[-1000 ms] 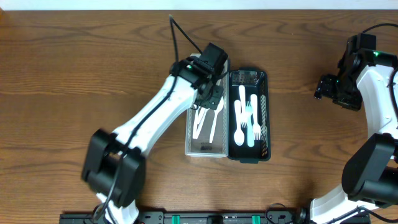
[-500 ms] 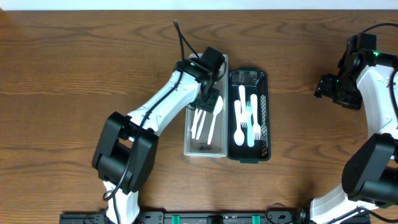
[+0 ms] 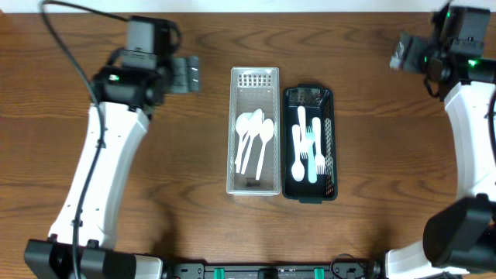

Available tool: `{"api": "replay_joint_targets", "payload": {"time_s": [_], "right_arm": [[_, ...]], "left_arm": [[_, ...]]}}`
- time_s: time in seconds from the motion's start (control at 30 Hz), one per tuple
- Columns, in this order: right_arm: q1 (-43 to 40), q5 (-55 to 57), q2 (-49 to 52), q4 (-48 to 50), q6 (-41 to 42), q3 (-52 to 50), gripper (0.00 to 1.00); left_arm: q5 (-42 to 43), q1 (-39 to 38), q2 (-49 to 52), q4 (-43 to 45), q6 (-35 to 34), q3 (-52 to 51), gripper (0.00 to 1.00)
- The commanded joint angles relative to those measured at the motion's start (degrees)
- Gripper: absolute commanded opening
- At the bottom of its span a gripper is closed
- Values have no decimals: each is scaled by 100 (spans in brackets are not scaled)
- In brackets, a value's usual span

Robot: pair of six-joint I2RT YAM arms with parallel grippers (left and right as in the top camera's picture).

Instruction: Pack container

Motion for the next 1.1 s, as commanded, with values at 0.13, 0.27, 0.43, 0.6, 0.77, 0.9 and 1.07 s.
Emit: {"api": "replay_joint_targets", "payload": {"time_s": [0.13, 0.27, 0.43, 0.6, 0.77, 0.9, 1.07], "right_arm": [[173, -33, -76, 861, -249, 81, 99], [175, 52, -177, 328, -264, 79, 99], [166, 396, -682, 28, -380, -208, 99], [168, 564, -1978, 501, -442, -1318, 99], [190, 595, -3519, 802, -221, -3025, 99], [238, 592, -4621, 1676, -114, -4586, 99], [258, 662, -5296, 3506, -116, -6269, 99]], "left_arm": [[-107, 658, 164, 415, 184, 0, 98], [-98, 752, 74, 299, 546, 0, 98], [-83, 678, -376, 227, 549, -284, 98], [-83, 494, -1475, 979, 549, -1471, 98], [-87, 256, -2909, 2068, 549, -3279, 98], [-90, 245, -4065, 2793, 549, -4642, 98], [-92, 245, -5219, 3670, 551, -6017, 98]]}}
